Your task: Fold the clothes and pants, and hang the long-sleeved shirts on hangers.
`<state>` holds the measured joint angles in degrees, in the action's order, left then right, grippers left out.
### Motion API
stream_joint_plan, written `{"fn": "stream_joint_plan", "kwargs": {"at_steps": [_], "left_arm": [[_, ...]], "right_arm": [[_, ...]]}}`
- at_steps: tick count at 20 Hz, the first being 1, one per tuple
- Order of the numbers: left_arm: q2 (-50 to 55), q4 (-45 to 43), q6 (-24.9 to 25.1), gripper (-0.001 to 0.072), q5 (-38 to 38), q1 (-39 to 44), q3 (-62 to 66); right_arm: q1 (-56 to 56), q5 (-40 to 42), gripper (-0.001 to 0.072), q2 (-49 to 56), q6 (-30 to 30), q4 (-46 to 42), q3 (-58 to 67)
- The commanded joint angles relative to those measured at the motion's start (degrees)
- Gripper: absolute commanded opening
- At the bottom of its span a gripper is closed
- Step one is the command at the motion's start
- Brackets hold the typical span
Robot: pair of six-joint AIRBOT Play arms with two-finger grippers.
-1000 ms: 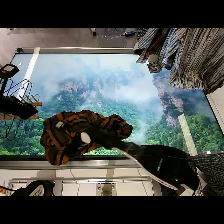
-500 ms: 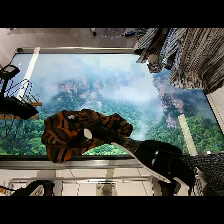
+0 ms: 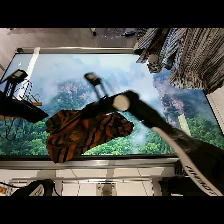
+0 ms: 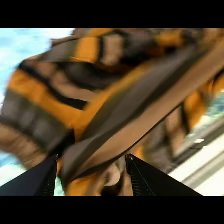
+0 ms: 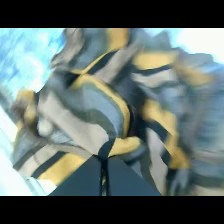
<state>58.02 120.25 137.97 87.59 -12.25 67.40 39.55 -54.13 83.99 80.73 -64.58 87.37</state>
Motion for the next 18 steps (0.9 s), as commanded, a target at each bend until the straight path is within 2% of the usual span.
{"fn": "stream_joint_plan", "kwargs": {"at_steps": [1,5,8,12,15,17,18], "left_arm": [[0.0,7.3,4.9,0.0498,0.0,0.0,-7.0],[0.0,15.7,10.4,0.0499,-1.7,0.6,-15.3],[0.0,16.4,10.3,0.0499,-0.6,4.7,-18.8],[0.0,15.6,7.5,0.0499,-0.5,17.6,-23.4],[0.0,8.7,2.5,0.0498,-10.8,28.9,-25.7],[0.0,2.9,-2.1,0.0498,-21.7,36.3,-26.4],[0.2,-1.1,-6.1,0.0498,-28.0,40.1,-26.6]], "right_arm": [[-6.9,-6.0,0.0016,-7.2,-1.2,-2.4,0.0],[-12.0,-9.0,0.0017,-7.6,-2.1,-2.8,-0.1],[-12.8,-8.8,0.0017,-7.6,-2.1,-3.2,-0.1],[-12.7,-7.6,0.0017,-7.6,-2.2,-3.2,-0.2],[-12.7,-7.4,0.0017,-7.6,-2.2,-3.1,-0.2],[-12.7,-7.4,0.0017,-7.6,-2.2,-3.1,-0.2],[-12.7,-7.4,0.0017,-7.6,-2.2,-3.1,-0.2]]}}
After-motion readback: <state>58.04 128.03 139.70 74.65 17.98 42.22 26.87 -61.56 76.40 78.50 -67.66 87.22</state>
